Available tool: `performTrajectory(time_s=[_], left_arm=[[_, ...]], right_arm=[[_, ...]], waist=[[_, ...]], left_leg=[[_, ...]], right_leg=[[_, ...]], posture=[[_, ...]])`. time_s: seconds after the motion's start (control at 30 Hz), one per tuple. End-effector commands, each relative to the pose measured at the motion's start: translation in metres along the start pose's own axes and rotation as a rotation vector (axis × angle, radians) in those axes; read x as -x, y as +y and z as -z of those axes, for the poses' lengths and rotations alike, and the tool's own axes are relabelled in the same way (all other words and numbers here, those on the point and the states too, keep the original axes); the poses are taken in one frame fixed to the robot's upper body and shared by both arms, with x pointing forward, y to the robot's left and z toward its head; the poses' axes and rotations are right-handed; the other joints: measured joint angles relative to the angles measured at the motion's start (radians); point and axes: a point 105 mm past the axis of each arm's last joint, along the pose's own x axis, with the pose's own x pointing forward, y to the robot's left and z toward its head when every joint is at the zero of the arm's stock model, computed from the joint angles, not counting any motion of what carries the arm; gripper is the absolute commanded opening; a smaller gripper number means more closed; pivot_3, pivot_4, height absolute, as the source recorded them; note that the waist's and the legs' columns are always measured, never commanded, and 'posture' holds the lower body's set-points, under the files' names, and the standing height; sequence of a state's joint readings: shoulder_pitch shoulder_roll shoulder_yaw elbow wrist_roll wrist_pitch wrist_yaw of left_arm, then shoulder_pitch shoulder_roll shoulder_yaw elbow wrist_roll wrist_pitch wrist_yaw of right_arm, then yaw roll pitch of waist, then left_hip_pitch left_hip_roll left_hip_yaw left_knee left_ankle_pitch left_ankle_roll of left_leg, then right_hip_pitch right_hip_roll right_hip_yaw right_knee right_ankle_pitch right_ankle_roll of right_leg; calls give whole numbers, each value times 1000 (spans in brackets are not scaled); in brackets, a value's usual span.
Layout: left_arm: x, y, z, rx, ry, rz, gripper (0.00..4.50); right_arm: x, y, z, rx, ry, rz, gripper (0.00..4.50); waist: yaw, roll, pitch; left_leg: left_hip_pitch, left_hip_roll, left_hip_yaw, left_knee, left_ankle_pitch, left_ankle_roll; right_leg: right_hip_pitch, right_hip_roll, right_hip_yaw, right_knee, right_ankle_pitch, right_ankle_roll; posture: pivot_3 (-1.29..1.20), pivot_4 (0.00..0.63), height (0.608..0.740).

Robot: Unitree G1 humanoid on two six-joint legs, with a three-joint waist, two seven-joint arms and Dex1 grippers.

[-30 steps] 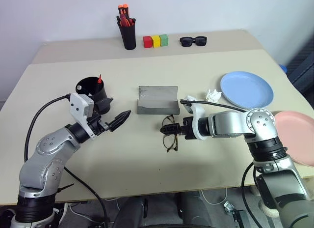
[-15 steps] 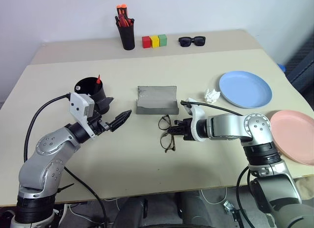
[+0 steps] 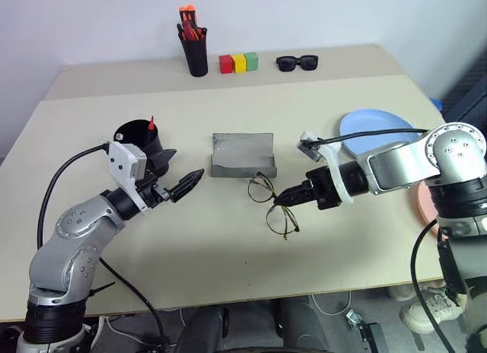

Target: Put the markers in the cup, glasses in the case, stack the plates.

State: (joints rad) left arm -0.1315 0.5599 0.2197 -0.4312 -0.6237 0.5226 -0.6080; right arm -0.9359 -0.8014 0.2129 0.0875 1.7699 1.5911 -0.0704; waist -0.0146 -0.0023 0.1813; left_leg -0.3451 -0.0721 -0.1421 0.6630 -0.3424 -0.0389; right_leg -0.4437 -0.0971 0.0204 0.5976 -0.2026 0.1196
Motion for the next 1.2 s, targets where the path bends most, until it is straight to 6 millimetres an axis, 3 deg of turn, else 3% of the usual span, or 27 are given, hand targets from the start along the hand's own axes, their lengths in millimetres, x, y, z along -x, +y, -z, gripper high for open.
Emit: performTrajectory(time_s=[0.03,0.17,0.4,0.6,0.77,1.07,1.2], left_arm=[[2,3,-9,-24,-29,-2,4500],[0,1,-9,-21,-32,6,4500],[1,-1,-8,-22,-33,6,4500],[0,-5,-7,-21,-37,9,4500],[1,-6,-8,-21,-36,4,4500],[3,-8,-7,-19,-37,-5,4500],[2,-7,-8,-18,-42,-3,4500]], right_arm=[[15,6,-40,165,-143,66,63],[23,1,-82,413,-294,143,63],[9,-14,-113,812,-306,281,63],[-15,-27,-135,934,-317,310,63],[-34,-38,-128,880,-272,247,63],[-42,-42,-109,938,-136,167,63],[-45,-49,-88,976,-18,113,63]], waist=[[1,0,0],[1,0,0],[1,0,0],[-4,0,0],[1,0,0],[-4,0,0],[-4,0,0]], left_leg=[[-1,0,0,0,0,0],[-10,-1,0,4,1,-2],[-13,-1,2,3,3,-6],[-15,-1,4,2,5,-9],[-15,-1,3,2,5,-10],[-14,-1,3,2,5,-10],[-14,-1,3,2,6,-11]], right_leg=[[-1,0,0,-1,1,1],[-8,0,0,-2,5,3],[-12,-1,1,-2,6,3],[-18,0,3,0,8,0],[-17,0,3,0,9,0],[-17,0,3,1,9,0],[-17,0,3,2,9,0]], posture=[[0,150,740],[0,150,740],[0,150,740],[0,150,740],[0,150,740],[0,150,740],[0,150,740]])
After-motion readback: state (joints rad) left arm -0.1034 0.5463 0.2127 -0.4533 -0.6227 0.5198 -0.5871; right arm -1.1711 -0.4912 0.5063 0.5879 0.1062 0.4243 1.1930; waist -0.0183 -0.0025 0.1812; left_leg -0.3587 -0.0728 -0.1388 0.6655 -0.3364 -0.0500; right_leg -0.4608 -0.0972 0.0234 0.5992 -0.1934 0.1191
